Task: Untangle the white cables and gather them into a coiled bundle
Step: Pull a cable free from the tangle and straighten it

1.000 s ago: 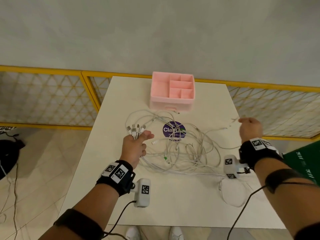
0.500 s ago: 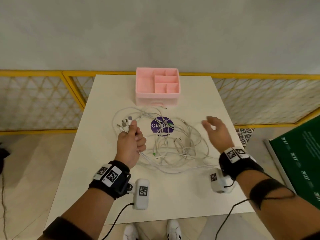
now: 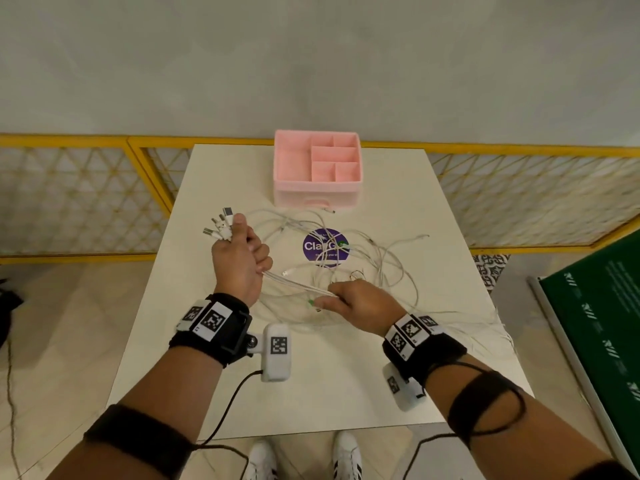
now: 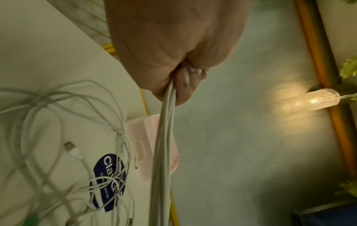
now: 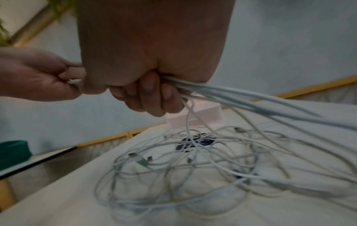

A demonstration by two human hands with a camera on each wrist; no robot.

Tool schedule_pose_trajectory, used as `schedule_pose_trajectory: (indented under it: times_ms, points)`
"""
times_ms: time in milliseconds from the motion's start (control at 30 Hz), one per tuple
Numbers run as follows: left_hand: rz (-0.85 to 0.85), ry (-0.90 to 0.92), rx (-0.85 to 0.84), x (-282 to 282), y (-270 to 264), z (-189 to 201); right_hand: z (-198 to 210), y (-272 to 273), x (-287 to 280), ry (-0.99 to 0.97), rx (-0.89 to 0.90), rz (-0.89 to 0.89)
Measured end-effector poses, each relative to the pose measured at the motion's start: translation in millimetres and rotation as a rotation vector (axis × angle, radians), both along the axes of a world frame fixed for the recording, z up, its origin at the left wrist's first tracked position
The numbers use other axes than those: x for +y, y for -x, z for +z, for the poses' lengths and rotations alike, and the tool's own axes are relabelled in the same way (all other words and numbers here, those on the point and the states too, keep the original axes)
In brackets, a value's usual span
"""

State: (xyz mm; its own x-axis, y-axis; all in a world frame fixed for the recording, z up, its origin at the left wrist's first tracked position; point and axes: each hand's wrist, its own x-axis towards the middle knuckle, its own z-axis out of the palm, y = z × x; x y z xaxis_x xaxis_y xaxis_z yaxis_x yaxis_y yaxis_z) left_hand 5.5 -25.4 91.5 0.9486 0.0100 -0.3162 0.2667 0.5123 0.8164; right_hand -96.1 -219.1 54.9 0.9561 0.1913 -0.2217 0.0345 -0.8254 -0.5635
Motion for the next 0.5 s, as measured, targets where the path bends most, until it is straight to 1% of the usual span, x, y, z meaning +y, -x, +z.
schedule_pose_trajectory:
  times_ms: [133, 200, 300, 400, 500]
  points:
    - [0.065, 0.001, 0.039, 4, 4, -16, -8, 7, -43, 0.179, 0.041, -0.063]
    - [0.095, -0.017, 0.054, 12, 2, -24, -14, 15, -78, 0.255, 0.094, -0.149]
    - [0.111, -0.043, 0.074, 28, 0, -35, -23, 39, -133, 0.301, 0.165, -0.284]
    - [0.096, -0.095, 0.091, 33, 3, -46, -26, 57, -167, 0.379, 0.196, -0.348]
    - [0.038, -0.162, 0.076, 26, 11, -56, -23, 63, -185, 0.460, 0.202, -0.397]
